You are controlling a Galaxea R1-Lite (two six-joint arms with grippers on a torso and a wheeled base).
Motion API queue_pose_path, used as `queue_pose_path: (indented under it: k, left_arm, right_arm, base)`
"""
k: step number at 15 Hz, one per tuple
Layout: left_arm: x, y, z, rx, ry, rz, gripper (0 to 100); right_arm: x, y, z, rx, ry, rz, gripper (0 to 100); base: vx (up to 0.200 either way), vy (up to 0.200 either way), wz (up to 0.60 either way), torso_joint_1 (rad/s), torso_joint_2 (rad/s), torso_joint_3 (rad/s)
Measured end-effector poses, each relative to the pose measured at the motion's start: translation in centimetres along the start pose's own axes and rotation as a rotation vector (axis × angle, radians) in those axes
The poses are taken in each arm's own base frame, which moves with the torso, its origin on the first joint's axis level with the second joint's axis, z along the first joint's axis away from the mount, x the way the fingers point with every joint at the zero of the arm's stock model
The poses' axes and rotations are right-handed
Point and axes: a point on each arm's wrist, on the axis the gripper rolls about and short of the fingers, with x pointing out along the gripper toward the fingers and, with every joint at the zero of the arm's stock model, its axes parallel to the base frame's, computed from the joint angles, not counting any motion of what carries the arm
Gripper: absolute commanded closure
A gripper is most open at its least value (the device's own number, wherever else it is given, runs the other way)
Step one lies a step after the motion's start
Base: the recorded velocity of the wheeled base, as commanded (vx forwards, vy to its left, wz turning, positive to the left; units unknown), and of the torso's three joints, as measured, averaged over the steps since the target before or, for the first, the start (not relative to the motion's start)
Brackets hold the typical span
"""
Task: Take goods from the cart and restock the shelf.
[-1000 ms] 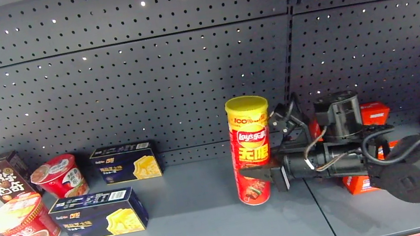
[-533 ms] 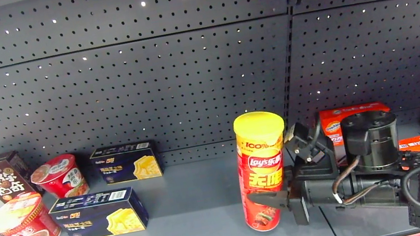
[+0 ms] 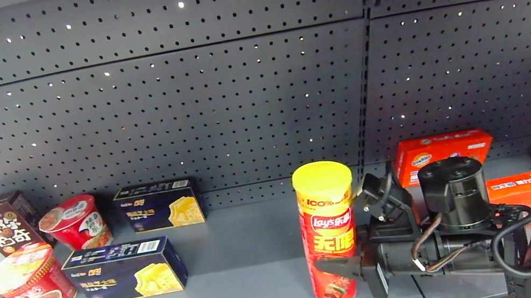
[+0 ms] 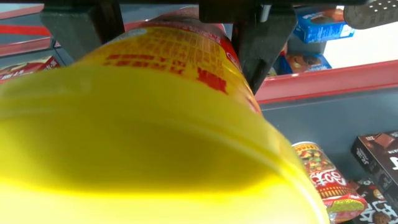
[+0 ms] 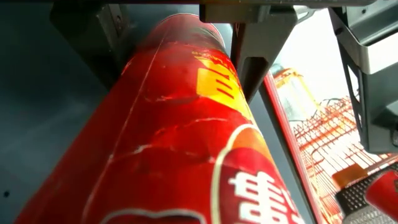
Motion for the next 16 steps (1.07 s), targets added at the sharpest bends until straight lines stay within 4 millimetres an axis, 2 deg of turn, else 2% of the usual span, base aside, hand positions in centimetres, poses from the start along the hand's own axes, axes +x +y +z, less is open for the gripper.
queue_pose_path:
  k: [6,7,13,16]
  left_arm:
    - [0.0,0.0,-0.1,-0.008,0.004,0.001,100]
    - [0.0,0.0,-0.1,-0.011,0.006,0.001,100]
    - [0.1,0.0,-0.4,-0.011,0.014,0.001,100]
    - [0.2,0.0,-0.4,-0.011,0.016,0.0,100]
  right_arm:
    - [0.6,-0.3,-0.9,0.008,0.027,0.001,100]
    - [0.6,-0.3,-1.0,0.007,0.03,0.003,0]
    - [0.4,-0.1,-1.7,0.012,0.042,-0.001,0]
    - [-0.7,0.3,-1.9,0.018,0.051,-0.003,0]
  base:
    - [0.0,0.0,0.0,0.0,0.0,0.0]
    - [0.0,0.0,0.0,0.0,0.0,0.0]
    - [0.0,0.0,0.0,0.0,0.0,0.0]
    - [0.0,0.0,0.0,0.0,0.0,0.0]
